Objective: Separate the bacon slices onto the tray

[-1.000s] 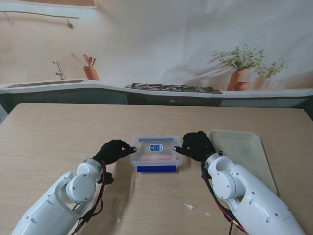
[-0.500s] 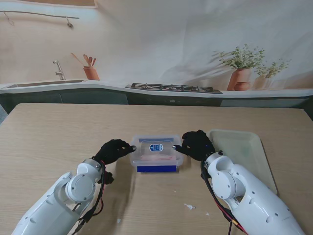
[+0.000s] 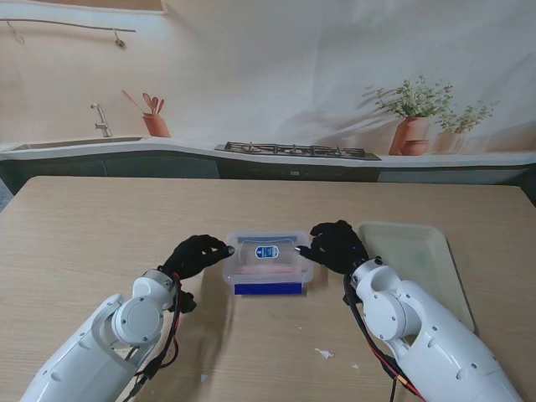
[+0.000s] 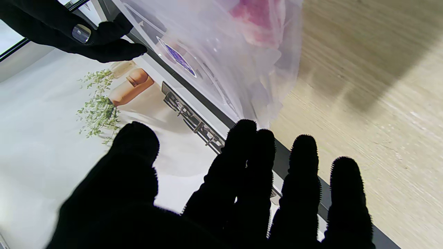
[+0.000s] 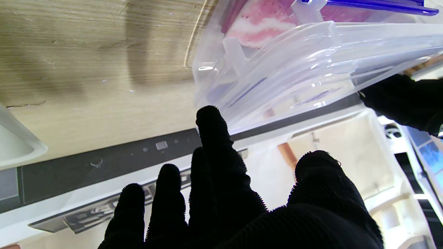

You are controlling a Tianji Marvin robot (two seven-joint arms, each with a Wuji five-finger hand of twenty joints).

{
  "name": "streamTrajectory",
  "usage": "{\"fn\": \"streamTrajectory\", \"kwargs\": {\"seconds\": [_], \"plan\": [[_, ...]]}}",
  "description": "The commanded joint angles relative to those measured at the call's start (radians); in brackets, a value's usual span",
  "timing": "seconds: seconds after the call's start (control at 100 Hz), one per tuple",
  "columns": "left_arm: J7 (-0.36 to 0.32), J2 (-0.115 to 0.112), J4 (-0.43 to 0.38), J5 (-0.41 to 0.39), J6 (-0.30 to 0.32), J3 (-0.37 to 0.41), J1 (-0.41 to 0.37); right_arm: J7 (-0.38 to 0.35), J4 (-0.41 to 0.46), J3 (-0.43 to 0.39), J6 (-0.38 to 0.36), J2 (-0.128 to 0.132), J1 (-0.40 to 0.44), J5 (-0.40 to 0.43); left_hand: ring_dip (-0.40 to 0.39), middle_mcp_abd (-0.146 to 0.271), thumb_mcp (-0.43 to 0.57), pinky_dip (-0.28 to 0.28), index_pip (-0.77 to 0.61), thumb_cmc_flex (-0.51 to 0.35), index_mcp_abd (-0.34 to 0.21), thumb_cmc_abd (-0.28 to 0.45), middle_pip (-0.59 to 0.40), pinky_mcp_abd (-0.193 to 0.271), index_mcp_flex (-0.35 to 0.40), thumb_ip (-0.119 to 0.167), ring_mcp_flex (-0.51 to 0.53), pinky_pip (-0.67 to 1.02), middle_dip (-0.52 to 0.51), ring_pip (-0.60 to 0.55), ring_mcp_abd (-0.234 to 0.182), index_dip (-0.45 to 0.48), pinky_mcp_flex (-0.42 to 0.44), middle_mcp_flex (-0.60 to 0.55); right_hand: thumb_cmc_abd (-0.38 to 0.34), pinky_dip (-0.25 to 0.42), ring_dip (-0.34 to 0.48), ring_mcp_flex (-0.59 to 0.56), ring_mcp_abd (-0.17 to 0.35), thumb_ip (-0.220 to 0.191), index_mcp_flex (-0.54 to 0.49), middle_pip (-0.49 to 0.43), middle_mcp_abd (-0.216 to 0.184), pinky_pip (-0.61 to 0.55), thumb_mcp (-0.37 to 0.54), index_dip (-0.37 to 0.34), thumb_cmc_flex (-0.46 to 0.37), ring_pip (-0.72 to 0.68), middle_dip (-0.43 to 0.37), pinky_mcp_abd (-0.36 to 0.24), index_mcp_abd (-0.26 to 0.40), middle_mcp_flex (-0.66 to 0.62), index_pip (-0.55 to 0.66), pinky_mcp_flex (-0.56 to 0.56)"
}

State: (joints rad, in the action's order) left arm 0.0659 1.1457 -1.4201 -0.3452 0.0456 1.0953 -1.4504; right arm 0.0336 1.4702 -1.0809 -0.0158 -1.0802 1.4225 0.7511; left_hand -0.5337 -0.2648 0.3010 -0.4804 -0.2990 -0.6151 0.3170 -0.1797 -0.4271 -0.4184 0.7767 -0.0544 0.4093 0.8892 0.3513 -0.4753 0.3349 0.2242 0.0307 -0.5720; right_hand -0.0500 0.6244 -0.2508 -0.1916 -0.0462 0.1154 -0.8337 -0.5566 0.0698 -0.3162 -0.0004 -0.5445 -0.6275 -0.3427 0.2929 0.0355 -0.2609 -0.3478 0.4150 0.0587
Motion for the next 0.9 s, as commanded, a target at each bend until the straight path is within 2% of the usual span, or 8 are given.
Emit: {"fn": "streamTrajectory", "kwargs": {"seconds": [0.0, 0.42, 0.65, 0.78, 0.89], "plan": [[-0.011, 0.009, -0.015, 0.001, 0.005, 0.002, -0.005, -0.011, 0.007, 0.007, -0.016, -0.014, -0.003, -0.01, 0.009, 0.037, 0.013, 0.006, 0.015, 0.001, -0.065, 0.011, -0.003, -0.001, -0.005, 0.02, -0.02, -0.029, -0.004, 0.015, -0.023, -0.001, 0.018, 0.008, -0.035, 0.015, 0.003, 0.024, 0.02, -0.068, 0.009, 0.002, 0.01, 0.018, -0.025, 0.014, -0.028, 0.001, 0.003, -0.026, 0.09, 0.017, -0.024, 0.001], [0.0, 0.009, -0.014, -0.007, 0.015, 0.019, -0.016, -0.021, 0.003, 0.02, -0.019, -0.017, -0.014, -0.042, 0.009, 0.038, 0.016, 0.003, 0.017, 0.003, -0.066, 0.011, -0.003, -0.001, -0.007, 0.019, -0.02, -0.039, -0.004, 0.016, -0.023, -0.001, 0.02, 0.01, -0.031, 0.012, 0.003, 0.024, 0.023, -0.069, 0.004, 0.0, 0.009, 0.02, -0.025, 0.015, -0.029, 0.001, 0.003, -0.027, 0.083, 0.016, -0.022, -0.002], [0.026, 0.01, -0.008, -0.037, 0.015, 0.034, -0.02, -0.013, 0.0, 0.021, -0.021, -0.023, -0.016, -0.068, 0.008, 0.037, 0.014, -0.001, 0.011, 0.006, -0.067, 0.01, -0.008, 0.004, -0.023, 0.019, -0.032, -0.043, 0.001, 0.016, -0.028, 0.005, 0.025, 0.029, -0.029, 0.012, 0.003, 0.023, 0.023, -0.069, 0.004, 0.0, 0.009, 0.02, -0.025, 0.016, -0.03, 0.002, 0.004, -0.026, 0.08, 0.017, -0.023, -0.004], [0.028, 0.008, -0.005, -0.062, -0.024, 0.036, -0.019, -0.011, -0.007, 0.024, -0.022, -0.022, -0.02, -0.064, -0.015, 0.013, 0.005, -0.032, -0.017, 0.01, -0.048, 0.014, -0.024, 0.005, -0.007, 0.02, -0.026, -0.023, 0.016, -0.013, 0.004, 0.022, 0.032, 0.009, -0.028, 0.012, 0.004, 0.023, 0.024, -0.069, 0.003, 0.0, 0.009, 0.019, -0.024, 0.016, -0.031, 0.003, 0.004, -0.025, 0.08, 0.017, -0.022, -0.005], [0.011, 0.008, -0.003, -0.05, -0.062, 0.031, -0.014, -0.011, -0.015, 0.029, -0.02, -0.022, -0.025, -0.062, -0.018, 0.013, -0.002, -0.033, -0.004, 0.009, -0.04, 0.017, -0.016, 0.013, -0.016, 0.019, -0.047, -0.039, 0.018, -0.006, 0.009, 0.018, 0.049, 0.024, -0.028, 0.012, 0.003, 0.023, 0.023, -0.069, 0.002, 0.0, 0.01, 0.019, -0.024, 0.016, -0.03, 0.002, 0.004, -0.026, 0.079, 0.017, -0.022, -0.005]]}}
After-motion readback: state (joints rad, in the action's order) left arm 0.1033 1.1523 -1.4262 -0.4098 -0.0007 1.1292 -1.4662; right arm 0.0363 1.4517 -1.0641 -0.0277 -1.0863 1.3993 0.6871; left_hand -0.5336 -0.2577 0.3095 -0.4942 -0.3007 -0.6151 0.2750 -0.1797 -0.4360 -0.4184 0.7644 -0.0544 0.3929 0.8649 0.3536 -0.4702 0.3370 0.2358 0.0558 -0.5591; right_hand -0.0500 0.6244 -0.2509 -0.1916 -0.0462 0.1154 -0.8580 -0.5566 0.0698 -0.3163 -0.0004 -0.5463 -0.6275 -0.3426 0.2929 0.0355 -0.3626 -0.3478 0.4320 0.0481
